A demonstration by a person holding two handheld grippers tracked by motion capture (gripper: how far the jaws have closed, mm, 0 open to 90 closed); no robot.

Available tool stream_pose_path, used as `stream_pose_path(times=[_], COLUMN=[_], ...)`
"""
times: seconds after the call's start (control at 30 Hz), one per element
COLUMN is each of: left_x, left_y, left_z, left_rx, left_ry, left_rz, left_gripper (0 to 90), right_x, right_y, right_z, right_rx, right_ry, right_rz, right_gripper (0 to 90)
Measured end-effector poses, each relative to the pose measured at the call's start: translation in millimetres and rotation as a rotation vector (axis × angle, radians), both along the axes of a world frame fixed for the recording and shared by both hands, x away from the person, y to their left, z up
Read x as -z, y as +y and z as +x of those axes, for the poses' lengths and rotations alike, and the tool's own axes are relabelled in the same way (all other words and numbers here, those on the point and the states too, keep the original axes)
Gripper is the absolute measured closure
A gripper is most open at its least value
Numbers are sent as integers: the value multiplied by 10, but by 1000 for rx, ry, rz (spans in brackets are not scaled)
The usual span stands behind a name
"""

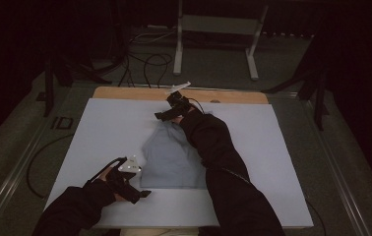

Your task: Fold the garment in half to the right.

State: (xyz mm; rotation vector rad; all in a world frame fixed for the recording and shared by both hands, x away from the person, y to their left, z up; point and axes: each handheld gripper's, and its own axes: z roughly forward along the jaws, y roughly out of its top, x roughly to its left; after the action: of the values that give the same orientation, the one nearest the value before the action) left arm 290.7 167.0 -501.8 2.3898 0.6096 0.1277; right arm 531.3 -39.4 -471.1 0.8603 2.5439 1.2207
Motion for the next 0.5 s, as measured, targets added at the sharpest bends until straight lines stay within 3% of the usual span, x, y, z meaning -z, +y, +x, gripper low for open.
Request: stream_pose_path(times=[0.13,0.37,0.5], left_x=[22,55,68], left_y=[22,29,33], left_z=[-11,-33,-39], left_rx=[-6,6,-2], left_ry=[13,24,35], left_rz=[-3,20,25], left_gripper=[115,197,229], right_x=[44,171,231], right_y=[25,120,164], right_z=[68,167,220], right_rx=[3,-7,13], right_ry=[24,42,77], right_rz=[-20,-107,-107], right_gripper=[147,201,209])
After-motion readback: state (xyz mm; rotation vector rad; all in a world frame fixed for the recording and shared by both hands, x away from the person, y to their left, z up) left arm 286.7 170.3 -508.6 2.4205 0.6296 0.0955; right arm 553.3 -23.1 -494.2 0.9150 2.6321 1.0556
